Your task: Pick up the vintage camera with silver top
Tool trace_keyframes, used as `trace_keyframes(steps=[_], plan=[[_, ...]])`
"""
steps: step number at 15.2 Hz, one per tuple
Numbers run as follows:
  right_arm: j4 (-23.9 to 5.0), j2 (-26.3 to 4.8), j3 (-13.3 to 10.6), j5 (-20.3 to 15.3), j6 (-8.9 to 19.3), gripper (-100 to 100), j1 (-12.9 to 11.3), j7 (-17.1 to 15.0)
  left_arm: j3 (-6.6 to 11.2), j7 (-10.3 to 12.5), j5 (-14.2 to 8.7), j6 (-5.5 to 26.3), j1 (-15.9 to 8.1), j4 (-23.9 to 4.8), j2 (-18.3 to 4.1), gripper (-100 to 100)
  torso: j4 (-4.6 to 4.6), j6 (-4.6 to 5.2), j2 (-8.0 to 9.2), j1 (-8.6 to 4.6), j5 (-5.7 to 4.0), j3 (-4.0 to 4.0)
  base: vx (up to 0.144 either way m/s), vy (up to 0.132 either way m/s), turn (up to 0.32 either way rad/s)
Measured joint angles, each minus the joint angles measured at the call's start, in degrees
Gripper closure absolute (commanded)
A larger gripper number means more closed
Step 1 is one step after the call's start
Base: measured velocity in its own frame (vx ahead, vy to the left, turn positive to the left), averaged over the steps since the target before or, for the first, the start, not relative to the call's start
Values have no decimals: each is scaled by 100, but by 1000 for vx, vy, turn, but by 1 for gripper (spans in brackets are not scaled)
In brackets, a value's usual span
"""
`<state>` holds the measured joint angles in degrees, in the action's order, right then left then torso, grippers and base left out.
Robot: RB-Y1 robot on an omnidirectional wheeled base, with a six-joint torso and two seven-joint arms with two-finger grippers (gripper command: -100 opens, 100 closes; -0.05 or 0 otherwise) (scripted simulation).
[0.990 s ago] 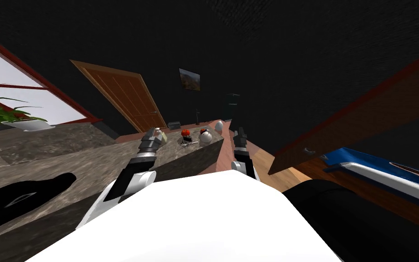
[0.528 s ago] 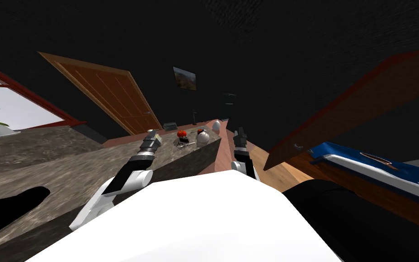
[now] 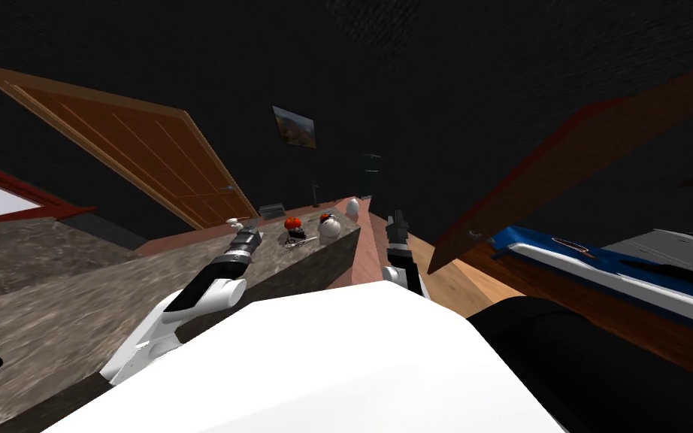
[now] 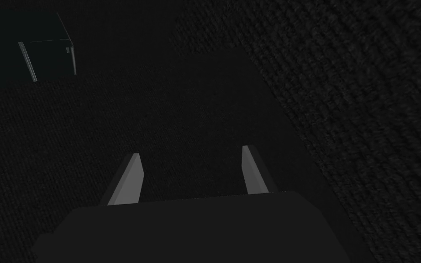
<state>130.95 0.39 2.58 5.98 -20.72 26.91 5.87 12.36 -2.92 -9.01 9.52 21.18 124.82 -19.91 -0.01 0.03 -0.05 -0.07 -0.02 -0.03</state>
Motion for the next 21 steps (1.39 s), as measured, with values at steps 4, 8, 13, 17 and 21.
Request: trace_keyframes(steps=[4,8,13,17,21], plan=[[0,0,0,0,0,0,0,0,191,-16,-113,464,-57,-172,-235,-100,0,0,-2,0,0,-1,17,-15,-134],[0,0,0,0,0,0,0,0,270,-77,-116,889,-177,-342,-299,-100,0,1,-1,-1,0,-1,13,-12,-117],[0,0,0,0,0,0,1,0,410,-115,-174,1448,-291,-502,-444,-100,0,-2,-1,1,0,0,13,-10,-89],[0,0,0,0,0,0,1,0,543,-142,-252,1879,-346,-622,-589,-100,0,-2,-1,0,0,-1,16,-13,-120],[0,0,1,0,0,0,1,0,673,-170,-315,2337,-376,-697,-698,-100,0,-3,0,2,1,0,19,-9,-173]])
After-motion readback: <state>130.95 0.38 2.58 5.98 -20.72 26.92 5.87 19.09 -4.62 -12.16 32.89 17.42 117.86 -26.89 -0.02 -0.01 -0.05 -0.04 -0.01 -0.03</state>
